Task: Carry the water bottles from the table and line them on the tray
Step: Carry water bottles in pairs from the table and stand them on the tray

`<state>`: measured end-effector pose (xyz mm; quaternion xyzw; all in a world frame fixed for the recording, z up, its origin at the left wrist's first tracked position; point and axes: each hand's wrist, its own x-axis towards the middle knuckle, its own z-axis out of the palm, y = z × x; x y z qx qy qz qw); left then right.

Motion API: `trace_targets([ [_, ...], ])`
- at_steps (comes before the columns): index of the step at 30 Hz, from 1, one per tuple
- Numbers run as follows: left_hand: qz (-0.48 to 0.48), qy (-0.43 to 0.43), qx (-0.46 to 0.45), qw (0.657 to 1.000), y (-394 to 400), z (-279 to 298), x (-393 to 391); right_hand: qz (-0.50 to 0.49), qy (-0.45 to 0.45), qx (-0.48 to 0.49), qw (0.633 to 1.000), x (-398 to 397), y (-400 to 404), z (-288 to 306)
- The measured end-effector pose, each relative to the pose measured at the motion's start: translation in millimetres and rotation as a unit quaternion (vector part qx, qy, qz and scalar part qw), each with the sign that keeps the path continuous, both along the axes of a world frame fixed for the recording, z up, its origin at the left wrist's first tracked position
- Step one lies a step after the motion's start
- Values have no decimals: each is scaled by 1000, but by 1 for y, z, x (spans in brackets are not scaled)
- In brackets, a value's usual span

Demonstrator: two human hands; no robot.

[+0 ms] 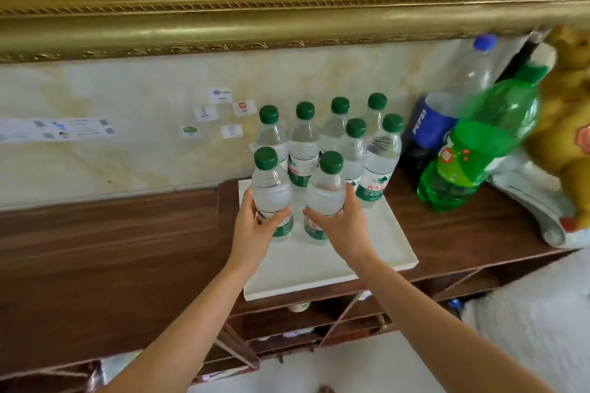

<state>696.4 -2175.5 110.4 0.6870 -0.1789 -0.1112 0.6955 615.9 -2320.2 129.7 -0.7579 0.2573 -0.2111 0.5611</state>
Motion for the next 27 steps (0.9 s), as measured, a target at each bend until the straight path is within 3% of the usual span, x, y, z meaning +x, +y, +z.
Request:
trace_targets([
  [5,9,-21,34,999,-8,5,-2,48,17,-25,998,1,-17,2],
  [10,-7,-47,151,987,3,1,2,85,131,-155,976,-8,-31,0],
  [13,-2,-50,196,979,8,-11,2,70,164,-160,971,-11,-25,-11],
  [20,14,-50,168,984,6,-17,7,-5,120,-175,977,-1,-8,-25],
  [27,29,-59,142,988,-9,-17,20,-18,149,-206,967,16,-10,-30],
])
